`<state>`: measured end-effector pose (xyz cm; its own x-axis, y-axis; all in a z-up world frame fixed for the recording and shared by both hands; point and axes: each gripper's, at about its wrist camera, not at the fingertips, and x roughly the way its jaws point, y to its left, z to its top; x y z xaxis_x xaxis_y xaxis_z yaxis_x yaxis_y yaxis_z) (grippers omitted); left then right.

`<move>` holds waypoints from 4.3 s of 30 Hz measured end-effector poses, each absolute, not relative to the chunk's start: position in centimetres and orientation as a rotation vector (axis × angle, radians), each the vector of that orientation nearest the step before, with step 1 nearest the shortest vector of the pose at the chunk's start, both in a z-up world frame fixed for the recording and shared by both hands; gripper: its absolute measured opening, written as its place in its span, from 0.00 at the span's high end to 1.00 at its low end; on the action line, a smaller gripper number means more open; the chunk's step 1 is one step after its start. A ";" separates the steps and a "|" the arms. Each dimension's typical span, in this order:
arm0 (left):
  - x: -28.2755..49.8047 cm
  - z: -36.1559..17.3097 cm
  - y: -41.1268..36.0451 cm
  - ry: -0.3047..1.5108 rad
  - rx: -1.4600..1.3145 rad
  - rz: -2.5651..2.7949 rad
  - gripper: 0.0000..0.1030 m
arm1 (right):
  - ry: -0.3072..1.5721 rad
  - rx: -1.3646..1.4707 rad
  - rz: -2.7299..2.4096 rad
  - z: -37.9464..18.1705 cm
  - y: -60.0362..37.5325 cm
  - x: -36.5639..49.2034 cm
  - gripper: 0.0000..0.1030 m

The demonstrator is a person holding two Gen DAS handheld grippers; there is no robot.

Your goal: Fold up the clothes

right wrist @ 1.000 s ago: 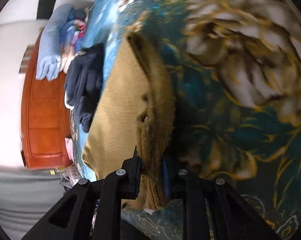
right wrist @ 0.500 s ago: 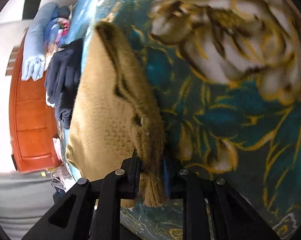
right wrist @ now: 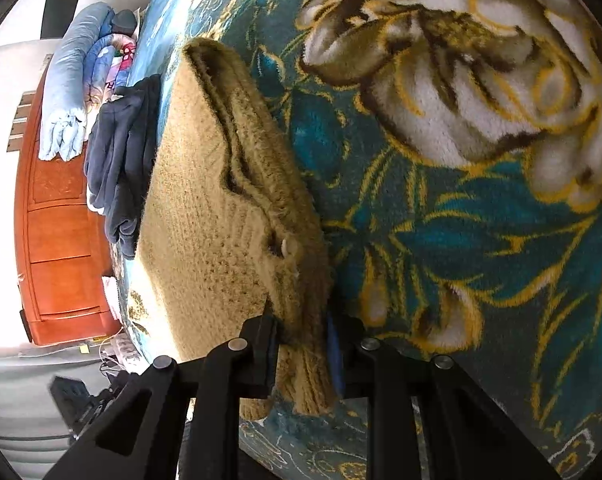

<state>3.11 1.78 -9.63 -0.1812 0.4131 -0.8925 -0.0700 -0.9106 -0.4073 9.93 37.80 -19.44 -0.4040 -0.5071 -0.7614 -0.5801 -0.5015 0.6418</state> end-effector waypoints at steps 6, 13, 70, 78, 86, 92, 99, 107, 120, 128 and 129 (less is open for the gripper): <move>4.1 -12.8 8.4 -0.150 -1.834 2.126 0.72 | 1.584 -1.662 2.078 -19.7 37.9 10.3 0.78; 4.7 -15.0 10.9 0.048 -1.847 2.195 0.72 | 1.594 -1.676 2.082 -19.9 38.1 10.2 0.77; 9.0 -11.8 -16.1 -1.203 -1.652 2.385 0.59 | -0.222 -2.304 2.885 -10.1 0.3 3.3 0.76; 7.2 -13.2 -14.3 -1.117 -1.700 2.342 0.40 | 0.043 -2.260 2.900 -9.8 4.5 2.8 0.45; 4.3 -16.5 -12.2 -1.081 -1.827 2.263 0.37 | 0.555 -2.113 2.640 -12.1 15.7 3.1 0.42; 3.8 -15.5 -11.1 -1.050 -1.798 2.275 0.74 | 0.759 -2.088 2.494 -14.3 20.2 4.8 0.42; 4.8 -14.8 -11.9 -1.080 -1.799 2.228 0.76 | 0.910 -2.103 2.513 -14.8 20.0 4.9 0.42; 5.1 -16.9 -12.9 -1.163 -1.797 2.169 0.72 | 1.194 -2.161 2.451 -17.8 19.1 5.1 0.42; 3.9 -13.7 -14.9 -1.165 -1.630 2.235 0.44 | 1.533 -2.112 2.297 -20.8 17.7 4.5 0.67; 2.6 -13.1 -14.7 -1.159 -1.600 2.272 0.42 | 1.214 -2.165 2.455 -15.9 21.7 0.1 0.75; 2.2 -13.2 -14.7 -1.164 -1.600 2.272 0.41 | 1.129 -2.161 2.468 -15.4 23.2 -1.2 0.75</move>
<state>2.15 -14.70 -13.24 -0.4302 0.5054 -0.7480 0.3116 -0.6945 -0.6485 -1.24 23.21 -15.45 -0.1913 -0.6238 -0.7578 -0.1653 -0.7406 0.6513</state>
